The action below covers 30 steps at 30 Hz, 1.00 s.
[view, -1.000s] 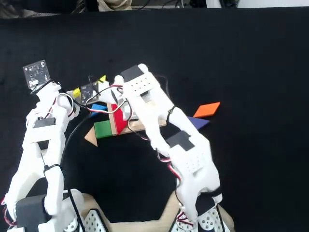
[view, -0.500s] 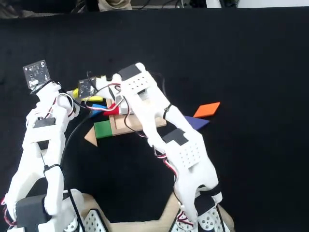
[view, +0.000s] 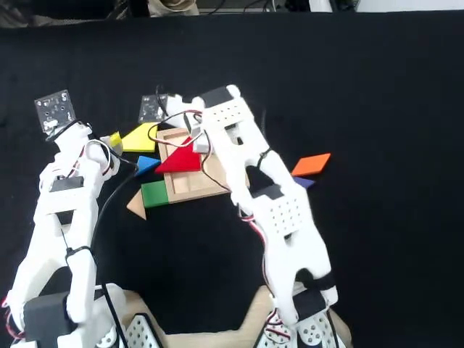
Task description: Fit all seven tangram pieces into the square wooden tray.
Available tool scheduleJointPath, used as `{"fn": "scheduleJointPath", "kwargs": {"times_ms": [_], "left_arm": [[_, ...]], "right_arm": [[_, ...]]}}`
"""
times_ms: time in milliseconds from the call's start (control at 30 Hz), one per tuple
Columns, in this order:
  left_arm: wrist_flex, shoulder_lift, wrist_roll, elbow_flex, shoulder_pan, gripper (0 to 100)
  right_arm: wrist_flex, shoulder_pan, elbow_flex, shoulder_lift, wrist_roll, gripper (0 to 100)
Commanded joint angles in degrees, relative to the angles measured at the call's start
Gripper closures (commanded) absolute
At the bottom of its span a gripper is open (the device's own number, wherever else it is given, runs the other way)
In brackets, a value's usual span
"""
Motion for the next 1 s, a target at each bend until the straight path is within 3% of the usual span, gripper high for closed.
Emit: {"fn": "scheduleJointPath", "kwargs": {"times_ms": [0,167,467,633,800,900,967], "left_arm": [[-1.23,-0.26,0.18,-0.57,0.13,76],[-1.23,-0.26,0.18,-0.57,0.13,76],[-1.23,-0.26,0.18,-0.57,0.13,76],[-1.23,-0.26,0.18,-0.57,0.13,76],[-1.23,-0.26,0.18,-0.57,0.13,76],[-1.23,-0.26,0.18,-0.57,0.13,76],[-1.23,-0.26,0.18,-0.57,0.13,76]], "right_arm": [[-1.32,0.44,-6.99,2.33,-0.79,98.7],[-1.05,-0.44,-14.55,6.73,-0.88,98.7],[8.97,-7.47,-25.36,9.89,-0.88,98.7],[13.27,-8.00,-31.96,9.80,-0.88,98.7],[28.92,-5.89,-45.49,10.07,-1.14,98.7],[28.66,-3.60,-46.90,9.10,-9.67,98.7],[28.66,-3.43,-43.91,8.57,-10.81,98.7]]}}
